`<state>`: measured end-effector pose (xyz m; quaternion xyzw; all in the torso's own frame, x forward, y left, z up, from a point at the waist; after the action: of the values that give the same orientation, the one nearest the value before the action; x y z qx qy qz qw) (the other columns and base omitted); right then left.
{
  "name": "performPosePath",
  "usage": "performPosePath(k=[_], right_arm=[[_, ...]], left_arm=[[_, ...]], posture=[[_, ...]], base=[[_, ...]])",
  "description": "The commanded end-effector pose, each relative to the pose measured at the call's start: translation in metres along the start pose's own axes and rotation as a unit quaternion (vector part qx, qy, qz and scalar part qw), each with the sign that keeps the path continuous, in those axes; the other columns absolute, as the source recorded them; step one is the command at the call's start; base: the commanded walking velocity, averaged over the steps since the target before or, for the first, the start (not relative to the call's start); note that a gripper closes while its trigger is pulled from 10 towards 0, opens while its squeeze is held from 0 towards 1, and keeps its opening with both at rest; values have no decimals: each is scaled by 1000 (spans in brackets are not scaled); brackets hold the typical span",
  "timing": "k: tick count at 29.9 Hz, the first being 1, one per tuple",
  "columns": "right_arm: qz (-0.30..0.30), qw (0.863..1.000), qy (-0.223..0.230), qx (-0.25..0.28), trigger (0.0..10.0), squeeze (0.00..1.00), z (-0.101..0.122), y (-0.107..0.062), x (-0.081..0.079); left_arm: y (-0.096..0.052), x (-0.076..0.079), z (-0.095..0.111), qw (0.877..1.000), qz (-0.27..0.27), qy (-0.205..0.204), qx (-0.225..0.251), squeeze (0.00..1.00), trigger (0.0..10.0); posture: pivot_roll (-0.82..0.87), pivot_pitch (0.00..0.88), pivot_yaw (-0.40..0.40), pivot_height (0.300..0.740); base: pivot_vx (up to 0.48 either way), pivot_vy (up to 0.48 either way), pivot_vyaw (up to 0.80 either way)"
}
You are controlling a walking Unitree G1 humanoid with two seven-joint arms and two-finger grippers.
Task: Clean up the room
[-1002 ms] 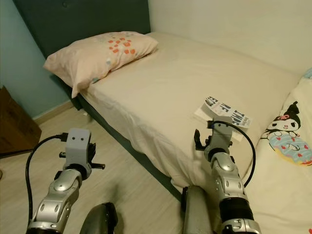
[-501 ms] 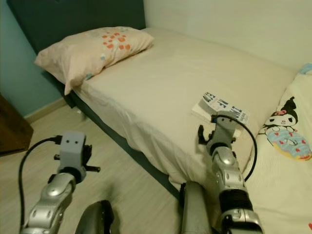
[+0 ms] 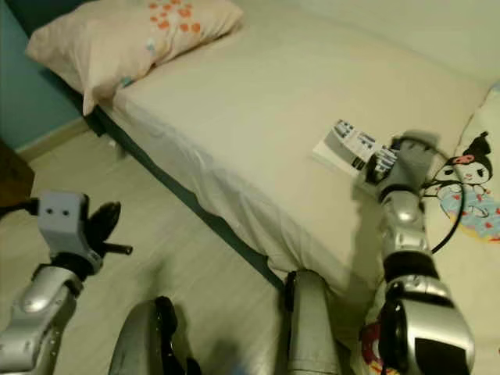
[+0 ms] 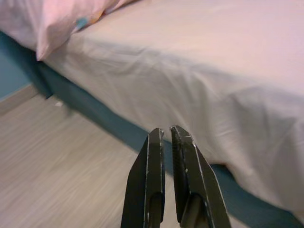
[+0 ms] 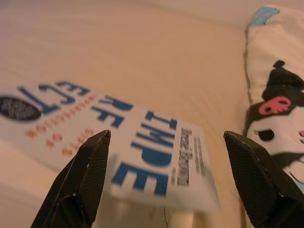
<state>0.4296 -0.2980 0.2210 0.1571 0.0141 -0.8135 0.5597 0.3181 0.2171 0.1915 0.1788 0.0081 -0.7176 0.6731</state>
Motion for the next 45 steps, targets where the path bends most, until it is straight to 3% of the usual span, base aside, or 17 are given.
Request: performPosePath(k=[1, 4, 6, 7, 8, 9, 10, 16, 19, 31, 33, 35, 41, 45], right_arm=[[3, 1000, 13, 4, 10000, 1000, 1, 1, 3], [5, 1000, 16, 13, 10000, 1000, 9, 4, 3], [-27, 1000, 3, -13, 10000, 1000, 6, 6, 16], [-53, 998, 20, -39, 10000, 800, -1, 6, 26], [-71, 995, 37, -60, 10000, 537, -8, 4, 34], [-71, 995, 37, -60, 10000, 537, -8, 4, 34], [-100, 987, 85, -93, 10000, 0, -22, 0, 47], [-138, 972, 147, -122, 10000, 0, -37, -7, 64], [-152, 963, 186, -121, 10000, 0, -39, -10, 71], [-161, 952, 215, -150, 10000, 0, -52, -18, 86], [-164, 938, 266, -152, 10000, 0, -53, -19, 88], [-174, 929, 290, -147, 10000, 0, -52, -20, 94], [-198, 932, 277, -125, 10000, 0, -42, -23, 114], [-197, 935, 268, -122, 10000, 0, -41, -23, 118]], left_arm=[[-4, -6, 0, 1000, -2, -3, -5, 0, 10000], [-5, -8, 3, 1000, -6, -3, -3, 0, 10000], [-6, -5, 4, 1000, -25, 0, -6, 0, 10000], [-7, 0, 5, 999, -43, 9, -5, 0, 10000], [-7, 4, 6, 998, -57, 14, -5, 0, 10000], [-7, 4, 6, 998, -57, 14, -5, 0, 10000], [-7, 10, 10, 997, -76, 22, -3, 0, 10000], [-8, 10, 19, 994, -105, 37, -4, 0, 10000], [-10, 0, 22, 993, -103, 57, -12, 0, 10000], [-15, -22, 28, 992, -86, 86, -29, 0, 10000], [-17, -25, 30, 992, -82, 90, -31, 0, 10000], [-18, -25, 31, 992, -85, 90, -33, 0, 10000], [-20, -19, 36, 991, -101, 84, -33, 0, 10000], [-20, -22, 32, 991, -90, 93, -41, 0, 10000]], posture=[[41, 411, -9, 500], [50, 414, -6, 500], [74, 421, 1, 500], [87, 424, 5, 500], [96, 428, 12, 500], [96, 428, 12, 500], [111, 434, 21, 500], [187, 454, 57, 500], [239, 459, 84, 500], [304, 471, 120, 500], [311, 472, 124, 500], [311, 475, 124, 500], [308, 474, 120, 500], [303, 473, 124, 500]], base=[[0, 0, 0], [0, 0, 0], [0, 0, 0], [0, 0, 0], [0, 0, 0], [0, 0, 0], [0, 0, 0], [0, 0, 0], [0, 0, 0], [0, 0, 0], [0, 0, 0], [0, 0, 0], [0, 0, 0], [0, 0, 0]])
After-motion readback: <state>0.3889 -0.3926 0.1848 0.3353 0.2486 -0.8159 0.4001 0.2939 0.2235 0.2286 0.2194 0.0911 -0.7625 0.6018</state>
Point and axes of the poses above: a point about 5 cm out from each wrist's last joint towards the gripper, its own y axis pointing out of the wrist towards the gripper, its own z axis along the axis of the wrist's last joint, x = y × z, the point moved 5 cm from there along y, pointing out of the wrist towards the gripper, and after that the axes turned 12 degrees about y, right-handed, at the moved point
